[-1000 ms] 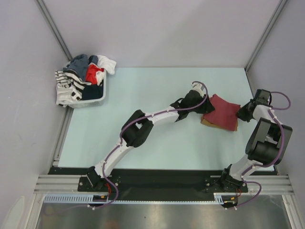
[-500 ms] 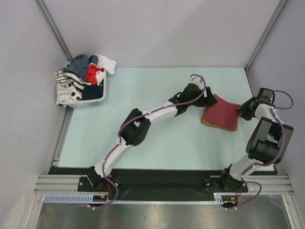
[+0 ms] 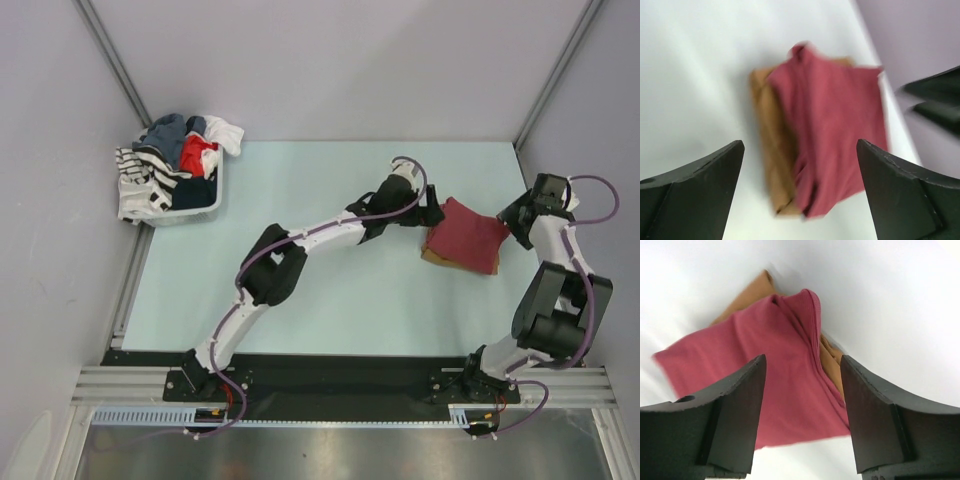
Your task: Fold and stack the tank tops
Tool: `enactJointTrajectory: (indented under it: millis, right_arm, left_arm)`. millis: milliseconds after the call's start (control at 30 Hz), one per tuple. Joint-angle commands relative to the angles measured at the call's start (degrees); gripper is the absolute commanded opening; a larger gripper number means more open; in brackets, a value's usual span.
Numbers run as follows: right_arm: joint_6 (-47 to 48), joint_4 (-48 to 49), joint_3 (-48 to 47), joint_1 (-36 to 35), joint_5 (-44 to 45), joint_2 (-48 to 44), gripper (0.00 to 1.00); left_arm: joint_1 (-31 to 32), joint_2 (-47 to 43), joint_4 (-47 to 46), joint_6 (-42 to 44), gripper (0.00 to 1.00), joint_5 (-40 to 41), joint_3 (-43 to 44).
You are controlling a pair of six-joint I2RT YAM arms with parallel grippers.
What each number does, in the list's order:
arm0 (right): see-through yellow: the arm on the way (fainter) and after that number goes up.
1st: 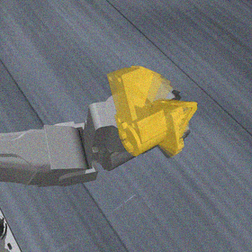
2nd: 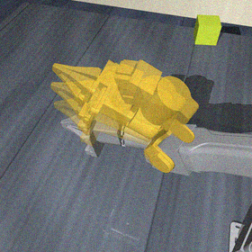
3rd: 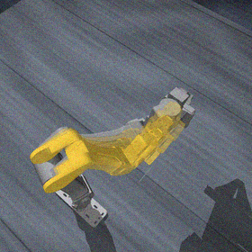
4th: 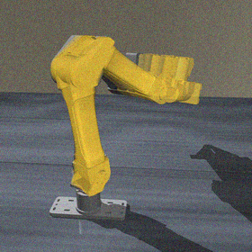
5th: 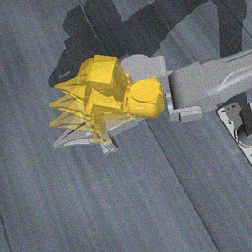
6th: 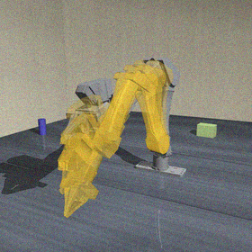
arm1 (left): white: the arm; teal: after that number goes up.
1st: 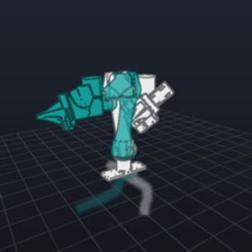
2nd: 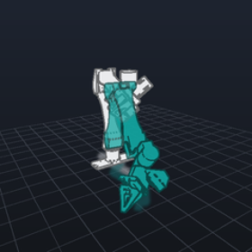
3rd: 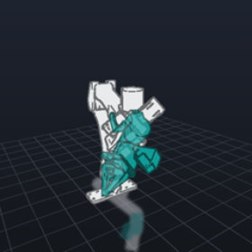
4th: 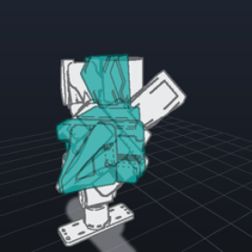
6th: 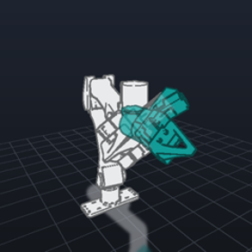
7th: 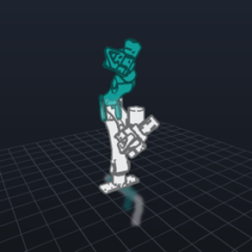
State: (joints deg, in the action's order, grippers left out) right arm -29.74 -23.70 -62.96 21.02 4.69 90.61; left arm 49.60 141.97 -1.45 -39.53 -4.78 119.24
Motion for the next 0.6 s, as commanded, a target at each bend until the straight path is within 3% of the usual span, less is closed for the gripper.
enactJointTrajectory:
  millis: [0,133,200,367,433,567]
  right_arm:
    - [2.1,-1.4,-2.6,-1.5,9.3,-9.5,0.66]
    - [4.7,-1.8,-2.2,-5.3,6.9,-14.0,0.61]
    - [4.9,-0.7,-1.1,-5.9,-0.8,-15.6,0.57]
    - [4.1,7.1,4.9,-5.8,-25.9,-17.0,0.33]
    - [1.8,10.3,5.8,-5.5,-30.5,-15.1,0.23]
    - [-3.2,19.7,8.6,-4.4,-41.1,-7.7,0.11]
  left_arm:
    - [-0.6,-15.1,-0.4,6.6,1.0,7.6,-8.7]
    - [-0.7,-27.8,-1.4,8.9,1.0,11.9,-19.7]
    - [-1.1,-33.8,0.2,9.6,1.0,13.4,-24.4]
    - [-2.9,-44.6,4.6,9.4,1.0,14.5,-33.7]
    - [-4.1,-48.6,5.8,8.6,1.0,14.3,-37.8]
    - [-4.4,-55.2,5.6,8.2,0.99,15.6,-45.9]
